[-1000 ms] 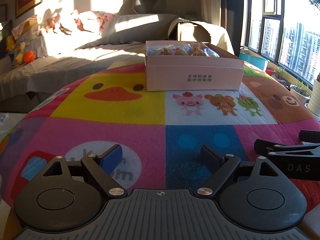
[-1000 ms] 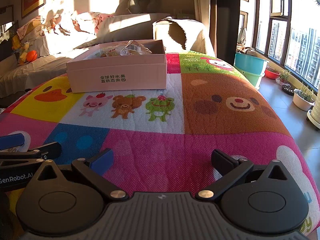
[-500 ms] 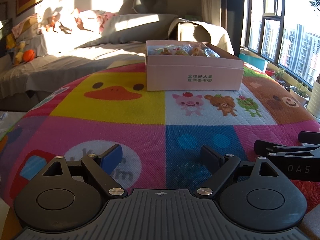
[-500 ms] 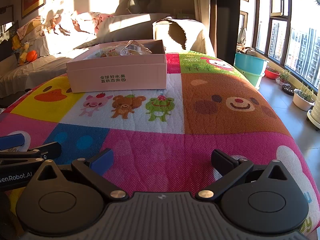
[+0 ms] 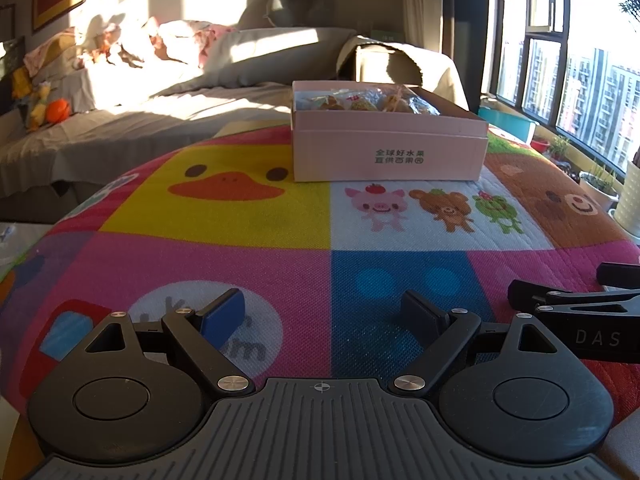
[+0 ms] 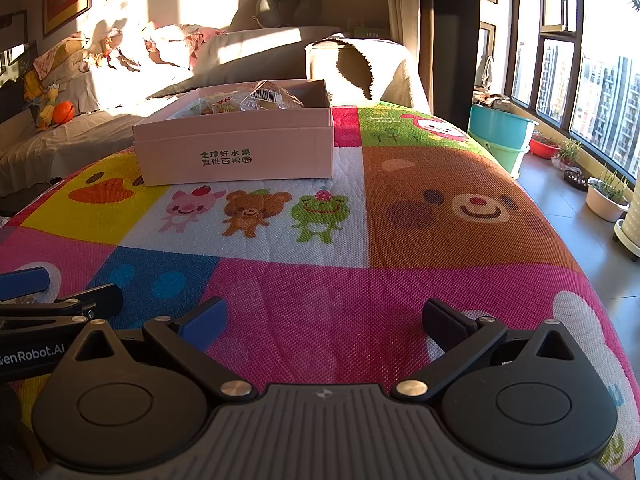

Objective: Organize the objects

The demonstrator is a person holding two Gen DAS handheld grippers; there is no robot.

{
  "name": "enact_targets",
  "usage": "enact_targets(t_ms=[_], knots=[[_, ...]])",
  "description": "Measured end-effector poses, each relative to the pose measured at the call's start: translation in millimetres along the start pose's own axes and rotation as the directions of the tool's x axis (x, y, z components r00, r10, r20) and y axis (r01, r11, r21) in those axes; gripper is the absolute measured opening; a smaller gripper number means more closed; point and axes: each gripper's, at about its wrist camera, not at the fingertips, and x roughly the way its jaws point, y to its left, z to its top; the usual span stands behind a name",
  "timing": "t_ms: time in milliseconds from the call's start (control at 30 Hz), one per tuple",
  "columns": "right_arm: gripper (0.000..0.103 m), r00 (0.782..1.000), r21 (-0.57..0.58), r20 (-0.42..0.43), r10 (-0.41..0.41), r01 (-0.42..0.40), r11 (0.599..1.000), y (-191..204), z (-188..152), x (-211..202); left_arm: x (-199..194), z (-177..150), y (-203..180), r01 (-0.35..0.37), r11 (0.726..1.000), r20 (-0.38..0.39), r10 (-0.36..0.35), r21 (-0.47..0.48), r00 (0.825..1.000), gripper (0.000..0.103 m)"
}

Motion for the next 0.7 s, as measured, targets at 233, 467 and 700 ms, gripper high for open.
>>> enact_targets(t_ms=[233,467,700], knots=[[0.103,1.0,0.0,0.0,0.0,0.0,1.0,-0.2,-0.5,-0.3,0.9,0.4,-0.9,-0.003,1.0,-0.001,0.003,0.004,1.0,0.091],[0.103,1.0,0.0,0.0,0.0,0.0,1.0,0.1,-0.6,-0.2,1.3,-0.1,-2.1,-0.007,1.0,0.0,0.007,0.008,1.0,0.091],[0.103,1.0,0.001,0.001,0.001,-0.001,1.0,-0.2,-0.4,-0.2,0.5,-1.0,-5.0,-0.012,1.0,0.0,0.012,0.013,1.0,0.091]])
